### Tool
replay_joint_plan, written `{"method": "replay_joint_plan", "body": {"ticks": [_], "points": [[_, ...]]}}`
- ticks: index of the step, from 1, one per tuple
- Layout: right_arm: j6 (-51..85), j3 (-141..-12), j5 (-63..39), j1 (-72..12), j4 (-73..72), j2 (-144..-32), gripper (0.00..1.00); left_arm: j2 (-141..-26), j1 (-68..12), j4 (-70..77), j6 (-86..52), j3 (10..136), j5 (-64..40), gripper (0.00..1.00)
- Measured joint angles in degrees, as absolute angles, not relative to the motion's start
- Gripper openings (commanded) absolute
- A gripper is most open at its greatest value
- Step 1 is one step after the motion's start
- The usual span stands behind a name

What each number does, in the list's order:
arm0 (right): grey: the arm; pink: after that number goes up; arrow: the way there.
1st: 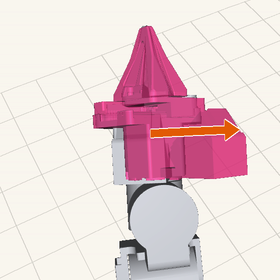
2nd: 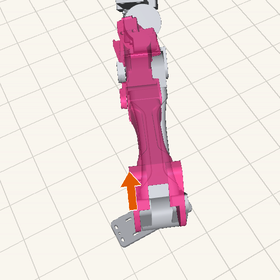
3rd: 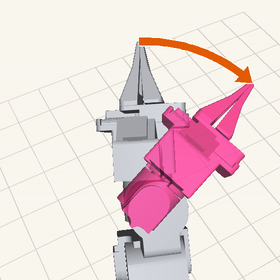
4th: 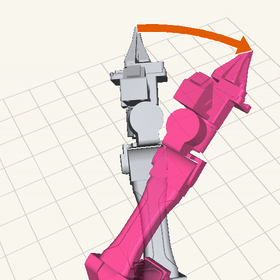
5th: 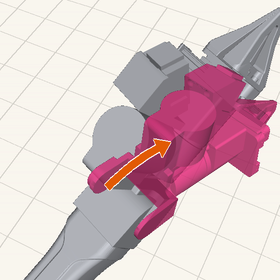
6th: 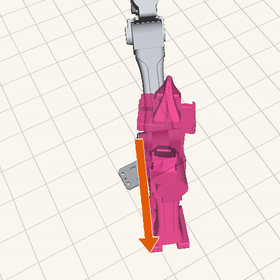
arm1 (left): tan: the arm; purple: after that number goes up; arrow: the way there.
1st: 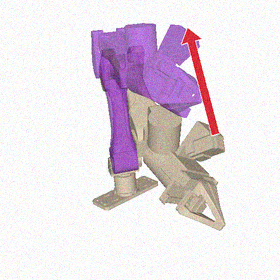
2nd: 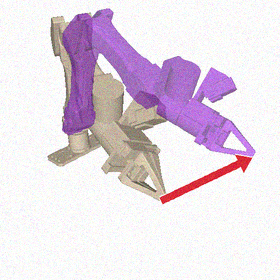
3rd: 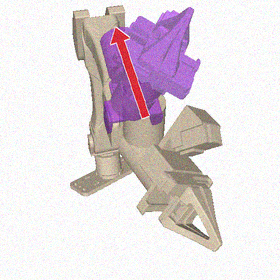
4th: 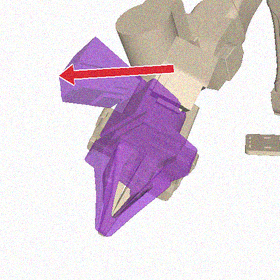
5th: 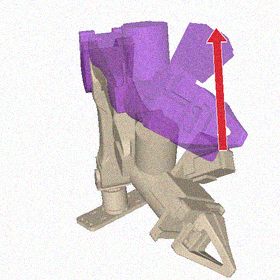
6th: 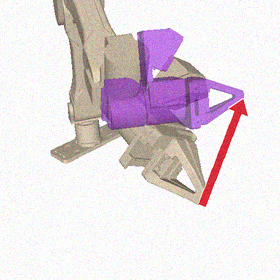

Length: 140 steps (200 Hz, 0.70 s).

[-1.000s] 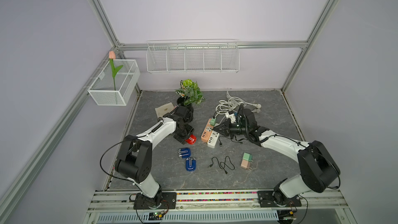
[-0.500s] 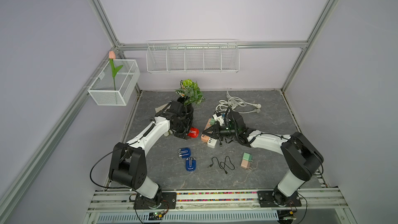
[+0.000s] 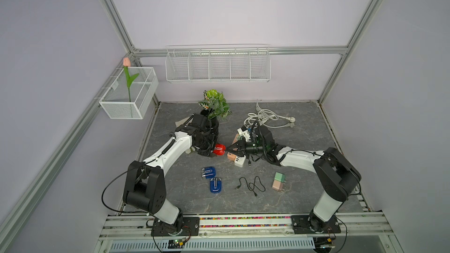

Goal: Charge the electric shaver
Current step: Pick up the electric shaver from the center of the board, then insert the charging cable into the electric shaver.

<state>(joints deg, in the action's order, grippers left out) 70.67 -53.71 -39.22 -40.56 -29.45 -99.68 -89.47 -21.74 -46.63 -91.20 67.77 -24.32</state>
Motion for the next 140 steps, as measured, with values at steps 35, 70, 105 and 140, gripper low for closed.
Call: {"method": "replay_joint_plan", "body": {"ticks": [35, 70, 105, 140], "points": [[70.6, -55.4, -39.1, -40.6, -29.4, -100.4, 0.07, -89.5, -21.7, -46.6, -91.4, 67.8, -24.3, 0.00], [70.3, -55.5, -39.0, -40.6, -28.3, -100.4, 0.07, -89.5, -21.6, -46.6, -91.7, 67.8, -24.3, 0.00], [70.1, -55.5, -39.0, -40.6, -27.9, -100.4, 0.07, -89.5, -21.6, -46.6, -92.0, 67.8, -24.3, 0.00], [69.5, -55.5, -39.0, -40.6, -26.8, -100.4, 0.07, -89.5, -21.6, -46.3, -92.2, 67.8, -24.5, 0.00]]}}
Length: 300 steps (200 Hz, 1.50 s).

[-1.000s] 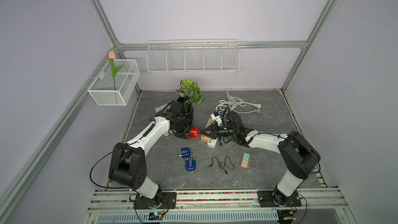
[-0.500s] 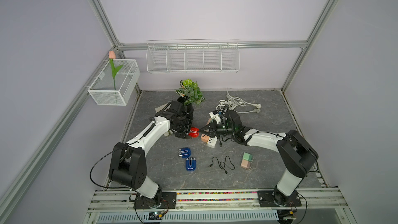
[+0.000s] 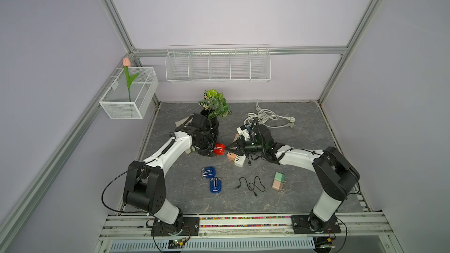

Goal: Charge the electric shaver
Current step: Insert the charging cable into the electric shaver.

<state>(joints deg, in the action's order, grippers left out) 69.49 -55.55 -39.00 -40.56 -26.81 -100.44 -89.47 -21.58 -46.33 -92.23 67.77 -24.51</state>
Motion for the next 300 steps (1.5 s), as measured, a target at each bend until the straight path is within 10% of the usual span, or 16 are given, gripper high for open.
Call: {"method": "replay_joint_plan", "body": {"ticks": [300], "points": [[51.8, -57.5, -31.1, -42.2, -17.7, -97.3, 0.07, -89.9, -22.7, -45.5, -99.0, 68.0, -24.2, 0.00]]}}
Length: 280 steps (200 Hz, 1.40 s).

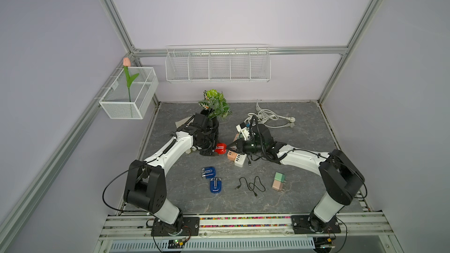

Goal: Charge the electric shaver
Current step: Insert the charging cable into the electric shaver.

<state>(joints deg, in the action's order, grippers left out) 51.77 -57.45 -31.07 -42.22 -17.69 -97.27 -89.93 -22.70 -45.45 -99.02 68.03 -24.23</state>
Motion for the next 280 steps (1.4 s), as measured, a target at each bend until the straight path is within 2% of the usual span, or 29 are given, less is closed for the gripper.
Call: {"method": "replay_joint_plan", "body": {"ticks": [280], "points": [[48.9, -64.9, -29.7, -42.6, -7.5, -100.4, 0.07, -89.1, -24.8, -43.4, -107.0, 67.0, -17.8, 0.00]]}}
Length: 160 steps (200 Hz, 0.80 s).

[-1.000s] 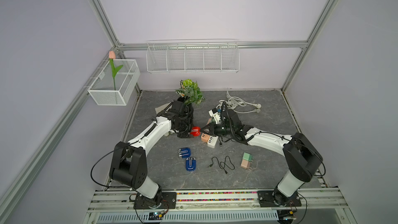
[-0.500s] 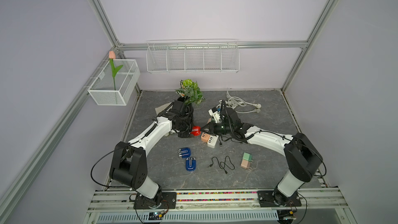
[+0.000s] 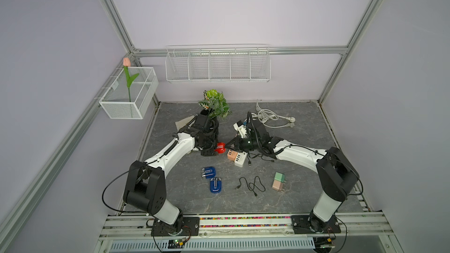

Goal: Charge the electric shaver
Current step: Insert the charging cable into the electric shaver.

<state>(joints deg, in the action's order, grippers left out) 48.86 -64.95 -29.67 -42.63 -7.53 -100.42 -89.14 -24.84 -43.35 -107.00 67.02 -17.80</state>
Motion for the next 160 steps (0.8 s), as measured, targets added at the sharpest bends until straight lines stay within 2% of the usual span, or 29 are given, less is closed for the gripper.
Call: {"method": "replay_joint_plan", "body": {"ticks": [150, 160], "points": [[48.8, -66.8, -37.3, -40.9, -11.9, -104.3, 0.06, -87.7, -24.8, -43.4, -108.3, 67.0, -15.6, 0.00], [48.8, -66.8, -37.3, -40.9, -11.8, -104.4, 0.13, -87.5, -24.8, -43.6, -108.5, 67.0, -15.4, 0.00]]}}
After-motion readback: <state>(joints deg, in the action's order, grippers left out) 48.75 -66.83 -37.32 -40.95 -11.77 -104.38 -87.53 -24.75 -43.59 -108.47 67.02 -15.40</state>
